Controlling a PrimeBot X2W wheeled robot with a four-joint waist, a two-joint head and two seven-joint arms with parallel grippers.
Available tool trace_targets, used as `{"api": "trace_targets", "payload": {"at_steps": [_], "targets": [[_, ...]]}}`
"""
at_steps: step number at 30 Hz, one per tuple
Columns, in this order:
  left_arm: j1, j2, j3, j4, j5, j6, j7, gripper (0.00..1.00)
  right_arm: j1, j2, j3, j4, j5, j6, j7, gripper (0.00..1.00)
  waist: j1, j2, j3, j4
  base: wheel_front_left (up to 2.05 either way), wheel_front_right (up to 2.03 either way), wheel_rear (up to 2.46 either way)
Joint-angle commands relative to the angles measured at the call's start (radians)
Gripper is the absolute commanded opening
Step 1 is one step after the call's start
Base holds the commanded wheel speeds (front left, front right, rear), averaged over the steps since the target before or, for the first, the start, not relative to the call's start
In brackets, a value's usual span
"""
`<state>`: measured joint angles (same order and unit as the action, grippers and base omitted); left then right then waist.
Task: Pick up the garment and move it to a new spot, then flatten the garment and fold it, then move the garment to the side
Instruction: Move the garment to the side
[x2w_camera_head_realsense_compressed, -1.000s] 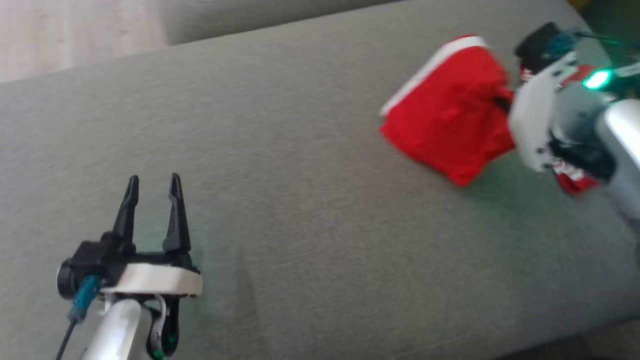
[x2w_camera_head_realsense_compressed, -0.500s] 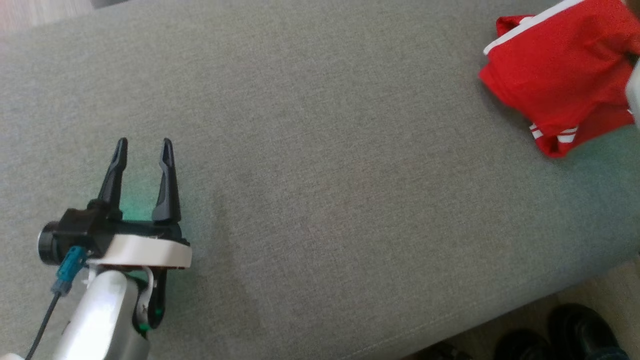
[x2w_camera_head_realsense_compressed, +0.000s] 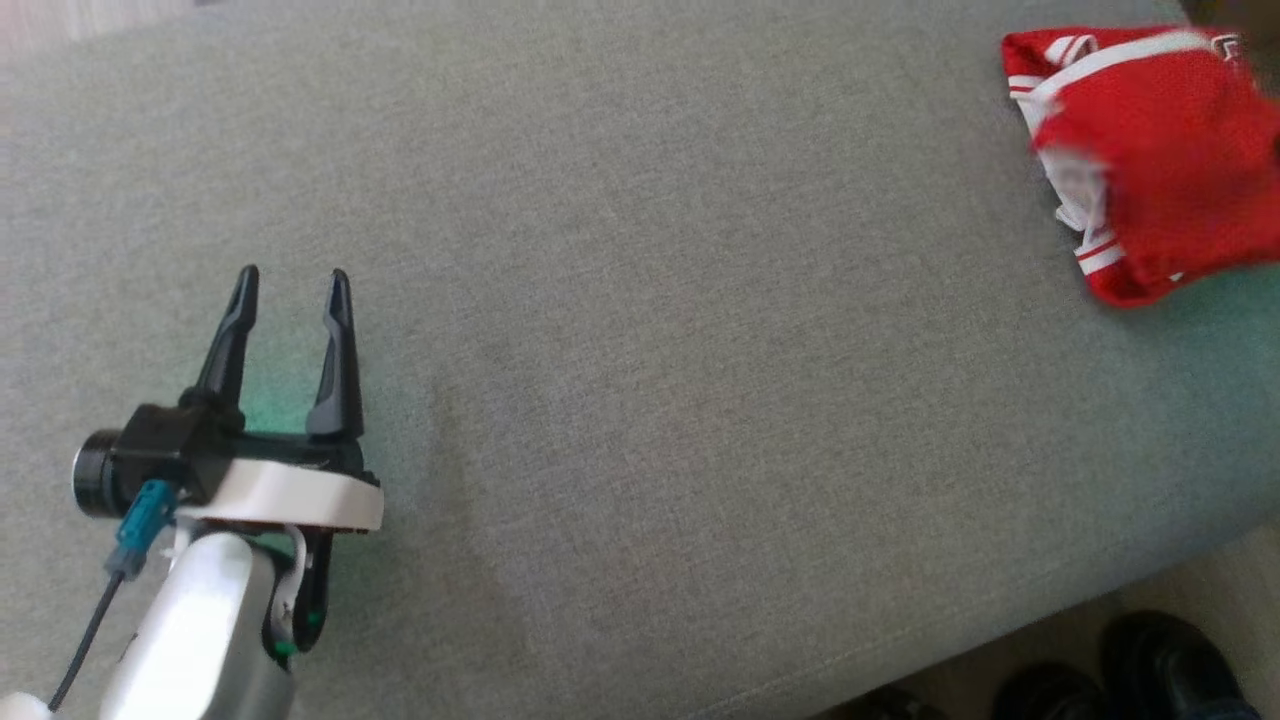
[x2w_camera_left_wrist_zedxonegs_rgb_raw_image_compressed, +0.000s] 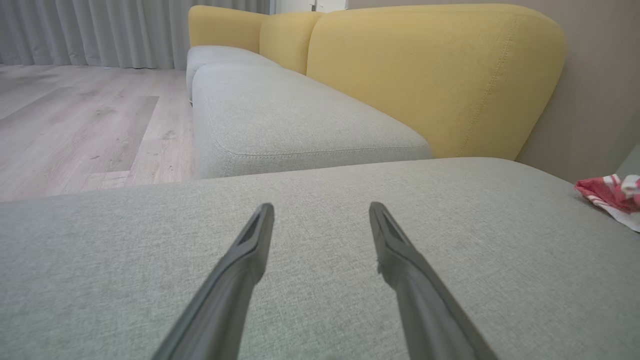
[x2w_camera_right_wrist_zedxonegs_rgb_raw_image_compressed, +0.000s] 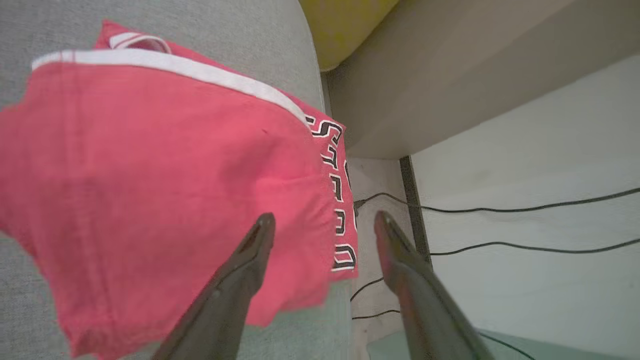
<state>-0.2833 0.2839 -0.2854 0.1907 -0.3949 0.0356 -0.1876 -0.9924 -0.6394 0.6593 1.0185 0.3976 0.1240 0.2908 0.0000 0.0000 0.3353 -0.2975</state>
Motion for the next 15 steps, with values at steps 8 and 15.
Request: {"api": "trace_targets", "payload": {"at_steps": [8,15], "targets": [[0.015,-0.002,0.041,0.005,-0.018,0.02,-0.036,1.0,0.065,0.071,-0.104,0.032,0.039,0.007,-0.082,1.0,0.0,0.0,-0.11,0.018,0.0,0.0,0.0],[0.108,-0.045,0.069,0.04,-0.058,0.024,-0.065,1.0,0.237,0.172,-0.176,-0.159,0.152,0.007,-0.322,1.0,0.0,0.0,-0.235,0.072,0.0,0.0,0.0]]}}
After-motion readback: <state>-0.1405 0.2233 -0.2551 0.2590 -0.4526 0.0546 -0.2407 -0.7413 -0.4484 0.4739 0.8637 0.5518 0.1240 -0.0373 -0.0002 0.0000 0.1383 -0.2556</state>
